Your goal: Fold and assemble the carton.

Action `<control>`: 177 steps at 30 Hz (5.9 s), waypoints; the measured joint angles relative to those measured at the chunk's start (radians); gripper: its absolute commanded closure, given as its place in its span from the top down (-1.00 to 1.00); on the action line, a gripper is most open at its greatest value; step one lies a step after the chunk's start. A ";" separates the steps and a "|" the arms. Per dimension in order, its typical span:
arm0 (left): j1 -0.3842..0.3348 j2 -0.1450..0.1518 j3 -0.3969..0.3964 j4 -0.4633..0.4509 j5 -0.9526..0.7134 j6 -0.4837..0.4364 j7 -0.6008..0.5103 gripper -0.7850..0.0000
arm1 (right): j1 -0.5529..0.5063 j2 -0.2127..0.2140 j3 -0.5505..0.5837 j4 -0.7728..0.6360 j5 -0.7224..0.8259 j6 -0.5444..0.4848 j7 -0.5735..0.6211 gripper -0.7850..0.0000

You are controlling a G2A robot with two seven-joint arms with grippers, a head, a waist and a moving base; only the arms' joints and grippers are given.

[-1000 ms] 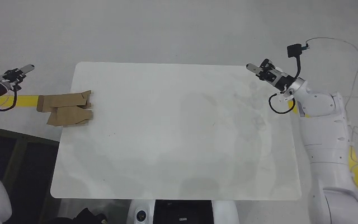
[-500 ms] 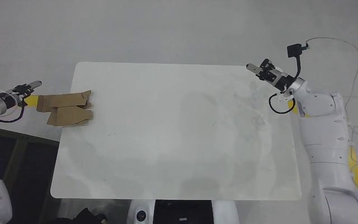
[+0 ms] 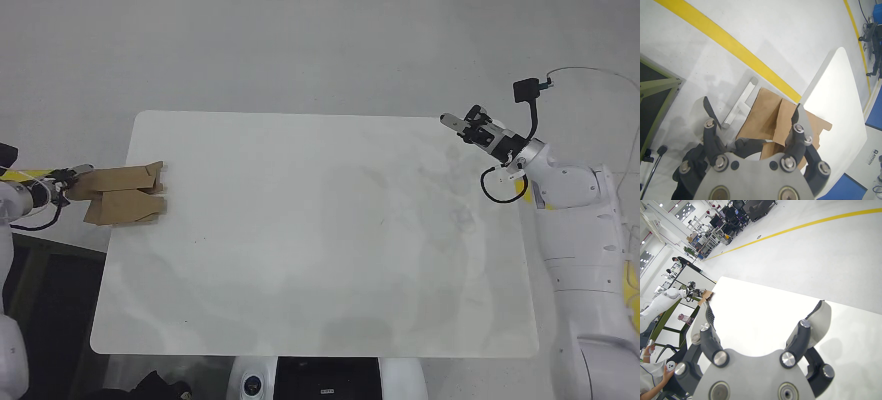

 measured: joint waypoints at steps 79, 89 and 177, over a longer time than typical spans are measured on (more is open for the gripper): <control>-0.270 -0.334 0.532 -0.199 -0.853 -0.394 -0.345 -1.00 | -0.024 -0.002 -0.028 -0.018 0.053 0.003 0.024 1.00; -0.222 -0.321 0.578 -0.330 -0.830 -0.339 -0.402 -1.00 | 0.059 -0.019 -0.159 0.122 0.318 -0.093 0.278 1.00; -0.147 -0.280 0.680 -0.549 -1.002 -0.269 -0.464 -0.55 | 0.200 -0.007 -0.842 0.022 0.864 -0.082 0.342 -1.00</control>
